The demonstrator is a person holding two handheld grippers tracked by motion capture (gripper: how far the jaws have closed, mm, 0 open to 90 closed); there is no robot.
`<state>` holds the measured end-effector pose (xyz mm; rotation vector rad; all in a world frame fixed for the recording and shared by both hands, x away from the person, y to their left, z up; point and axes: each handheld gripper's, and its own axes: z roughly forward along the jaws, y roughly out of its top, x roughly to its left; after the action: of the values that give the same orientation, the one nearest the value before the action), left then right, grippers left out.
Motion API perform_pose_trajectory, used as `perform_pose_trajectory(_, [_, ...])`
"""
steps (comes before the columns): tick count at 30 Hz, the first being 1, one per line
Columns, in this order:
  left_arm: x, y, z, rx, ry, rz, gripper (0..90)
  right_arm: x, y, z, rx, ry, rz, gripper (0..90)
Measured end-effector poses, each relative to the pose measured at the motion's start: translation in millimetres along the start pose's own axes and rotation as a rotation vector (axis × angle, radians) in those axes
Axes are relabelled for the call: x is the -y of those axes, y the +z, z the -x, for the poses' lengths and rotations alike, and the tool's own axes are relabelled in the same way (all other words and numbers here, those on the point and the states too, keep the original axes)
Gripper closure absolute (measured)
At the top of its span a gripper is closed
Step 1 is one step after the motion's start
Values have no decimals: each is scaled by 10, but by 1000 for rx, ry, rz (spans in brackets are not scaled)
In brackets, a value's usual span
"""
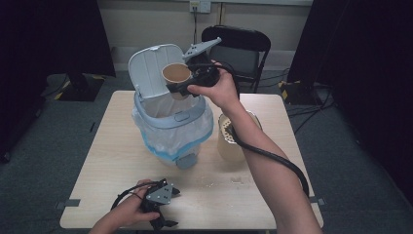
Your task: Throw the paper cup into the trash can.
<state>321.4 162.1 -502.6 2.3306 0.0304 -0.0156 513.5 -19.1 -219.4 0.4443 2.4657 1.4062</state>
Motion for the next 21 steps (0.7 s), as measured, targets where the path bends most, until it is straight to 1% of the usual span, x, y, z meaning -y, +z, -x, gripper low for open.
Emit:
perform_pose_trajectory(12, [0, 0, 0, 0, 0, 0, 7, 6, 136, -44, -16, 1, -11, 274])
perform_pose_trajectory(14, [-1, -2, 0, 0, 0, -3, 7, 15, 159, -54, -13, 1, -10, 261])
perform_pose_trajectory(16, [0, 0, 0, 0, 0, 0, 7, 30, 178, -55, -26, 11, 1, 241])
perform_pose_trajectory(18, [0, 0, 0, 0, 0, 0, 7, 42, 196, -50, -43, 31, -1, 152])
perform_pose_trajectory(19, [-1, -1, 0, 0, 0, -2, 7, 47, 199, -51, -39, 37, -1, 145])
perform_pose_trajectory(21, [-2, -3, 0, 0, 0, -4, 7, 57, 193, -46, -49, 49, 0, 145])
